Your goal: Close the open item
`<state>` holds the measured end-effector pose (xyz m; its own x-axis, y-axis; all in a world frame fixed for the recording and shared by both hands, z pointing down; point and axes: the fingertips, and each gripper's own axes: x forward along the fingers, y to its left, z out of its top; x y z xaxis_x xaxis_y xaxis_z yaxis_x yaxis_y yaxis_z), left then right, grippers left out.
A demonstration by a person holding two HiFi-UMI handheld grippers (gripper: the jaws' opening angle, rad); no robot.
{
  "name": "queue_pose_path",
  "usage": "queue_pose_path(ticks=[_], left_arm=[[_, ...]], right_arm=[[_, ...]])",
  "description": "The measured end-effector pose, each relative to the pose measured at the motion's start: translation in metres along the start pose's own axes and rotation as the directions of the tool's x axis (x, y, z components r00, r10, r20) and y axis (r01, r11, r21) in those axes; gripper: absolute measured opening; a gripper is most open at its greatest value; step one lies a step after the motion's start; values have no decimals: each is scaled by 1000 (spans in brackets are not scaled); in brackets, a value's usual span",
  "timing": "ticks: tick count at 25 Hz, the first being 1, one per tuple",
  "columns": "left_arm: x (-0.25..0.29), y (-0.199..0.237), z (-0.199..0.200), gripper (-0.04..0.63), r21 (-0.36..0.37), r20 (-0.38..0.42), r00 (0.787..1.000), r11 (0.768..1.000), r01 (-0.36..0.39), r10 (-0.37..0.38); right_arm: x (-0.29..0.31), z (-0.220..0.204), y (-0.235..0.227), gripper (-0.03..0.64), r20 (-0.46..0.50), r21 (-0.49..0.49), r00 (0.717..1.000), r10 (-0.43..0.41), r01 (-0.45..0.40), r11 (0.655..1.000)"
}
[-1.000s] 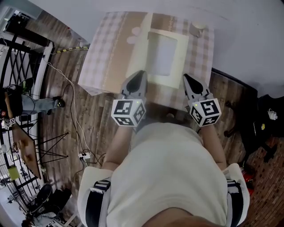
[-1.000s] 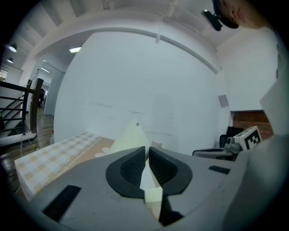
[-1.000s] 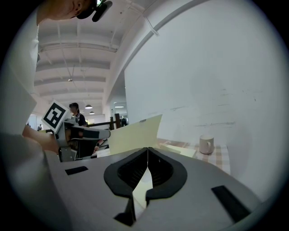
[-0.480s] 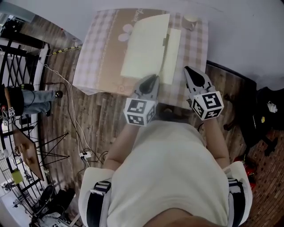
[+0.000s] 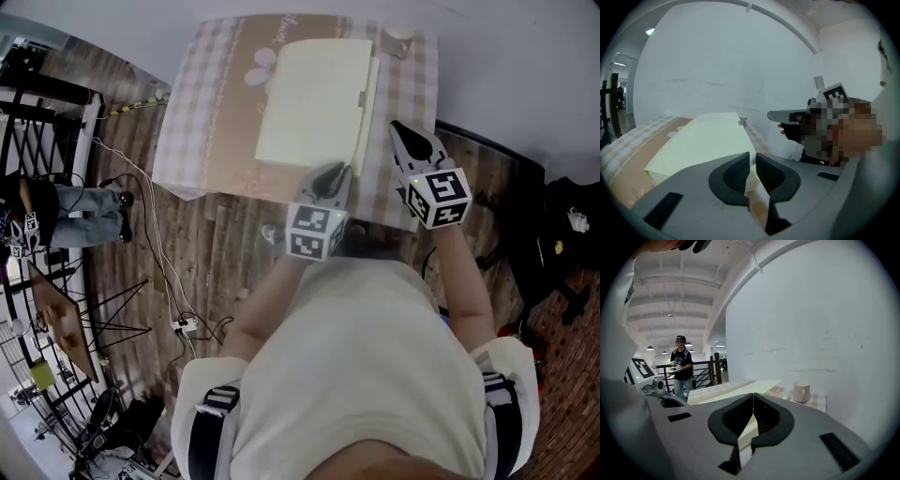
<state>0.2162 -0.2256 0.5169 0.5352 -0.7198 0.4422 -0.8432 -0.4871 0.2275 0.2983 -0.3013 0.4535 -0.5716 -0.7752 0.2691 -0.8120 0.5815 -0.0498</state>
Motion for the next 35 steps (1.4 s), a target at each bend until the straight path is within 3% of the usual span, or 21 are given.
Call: queue_pose_path(ticks=[8,15,23,29,32,35], left_arm=[[23,-3,-25,35,40,-79,997,999,-7,10],[32,-9,-35,40,46,-141,990,999,-4,10],[36,-9,-39,44,46,-155,988,999,-12,19],[35,-10,-40,54,35,-158,987,999,-17,22],[38,-9,-44,61,1,-152,988,1000,-8,8],[34,-3,-43,12,-108,-146,989,994,-13,-3]], right_arm=[[43,-15,-13,2,-56,9,998,1,-1,1000],[86,-37,-16,2,-154,-62,988,32,-42,997],[124,-69,-8,2,-278,-130,958,65,-104,986],[127,-83,-12,2,-278,-45,957,82,-98,994],[128,-84,-14,2,-270,-24,960,67,-76,997],[127,-86,-13,0,-281,-32,959,31,-42,999]])
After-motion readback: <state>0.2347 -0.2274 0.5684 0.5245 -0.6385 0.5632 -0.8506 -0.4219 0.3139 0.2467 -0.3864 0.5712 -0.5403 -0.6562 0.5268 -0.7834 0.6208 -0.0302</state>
